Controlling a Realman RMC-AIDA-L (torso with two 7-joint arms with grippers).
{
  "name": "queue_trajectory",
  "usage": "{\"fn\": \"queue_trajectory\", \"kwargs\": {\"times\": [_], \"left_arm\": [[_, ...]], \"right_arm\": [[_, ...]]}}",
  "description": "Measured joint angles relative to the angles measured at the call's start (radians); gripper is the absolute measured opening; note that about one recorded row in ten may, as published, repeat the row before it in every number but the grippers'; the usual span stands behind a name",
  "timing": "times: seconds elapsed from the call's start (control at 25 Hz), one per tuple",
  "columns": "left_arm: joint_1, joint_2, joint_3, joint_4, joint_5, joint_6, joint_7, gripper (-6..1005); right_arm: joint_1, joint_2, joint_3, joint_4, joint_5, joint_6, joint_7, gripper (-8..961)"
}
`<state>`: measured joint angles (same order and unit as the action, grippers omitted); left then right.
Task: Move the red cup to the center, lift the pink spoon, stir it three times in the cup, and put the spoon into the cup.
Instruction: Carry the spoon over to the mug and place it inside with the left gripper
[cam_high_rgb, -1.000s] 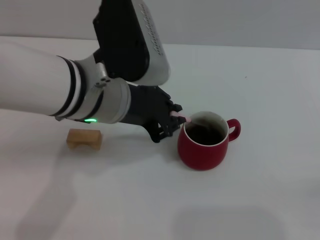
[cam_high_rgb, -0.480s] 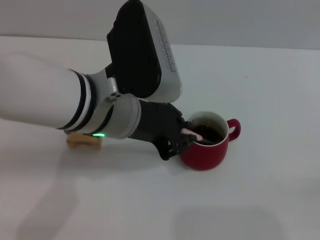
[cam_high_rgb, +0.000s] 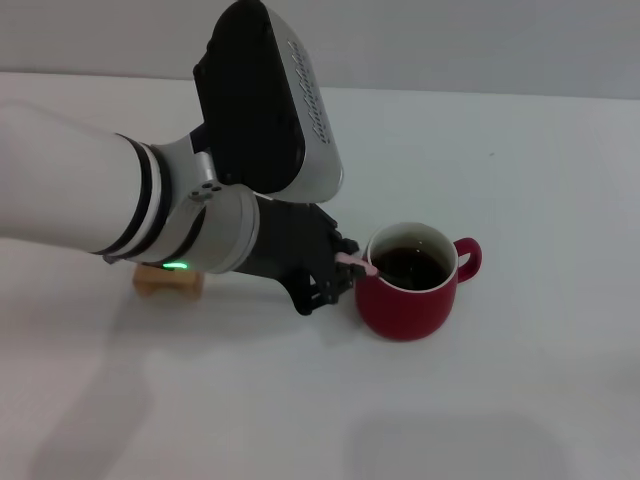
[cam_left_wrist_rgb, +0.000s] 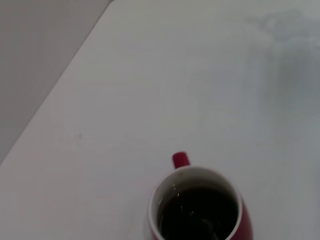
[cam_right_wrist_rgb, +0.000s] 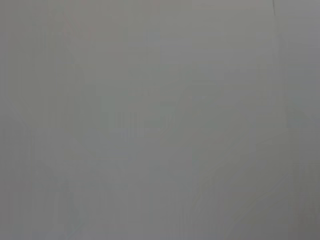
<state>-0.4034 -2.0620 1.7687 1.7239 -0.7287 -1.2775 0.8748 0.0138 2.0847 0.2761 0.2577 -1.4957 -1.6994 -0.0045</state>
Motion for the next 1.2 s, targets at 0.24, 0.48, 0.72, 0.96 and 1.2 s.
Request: {"fn": "queue_trajectory", "kwargs": {"times": [0.24, 0.48, 0.72, 0.96, 1.2], "left_arm": [[-0.011, -0.001, -0.018, -0.002, 0.042, 0.008, -0.015, 186], [-0.02, -0.002, -0.023, -0.007, 0.043, 0.036, -0.016, 187], [-0.033, -0.003, -0.016, -0.009, 0.038, 0.052, -0.015, 187], [-0.044, -0.004, -0.002, -0.009, 0.035, 0.069, -0.012, 187], [-0.053, -0.006, 0.036, -0.009, 0.028, 0.076, -0.014, 187]], "right_arm": [[0.0, 0.0, 0.0, 0.002, 0.0, 0.0, 0.0, 0], [0.001, 0.0, 0.0, 0.003, 0.0, -0.001, 0.0, -1], [0.002, 0.0, 0.0, 0.003, 0.0, -0.001, 0.0, -1], [0.002, -0.001, 0.0, 0.003, 0.0, -0.002, 0.0, -1], [0.001, -0.002, 0.0, 0.003, 0.001, -0.002, 0.0, 0]]}}
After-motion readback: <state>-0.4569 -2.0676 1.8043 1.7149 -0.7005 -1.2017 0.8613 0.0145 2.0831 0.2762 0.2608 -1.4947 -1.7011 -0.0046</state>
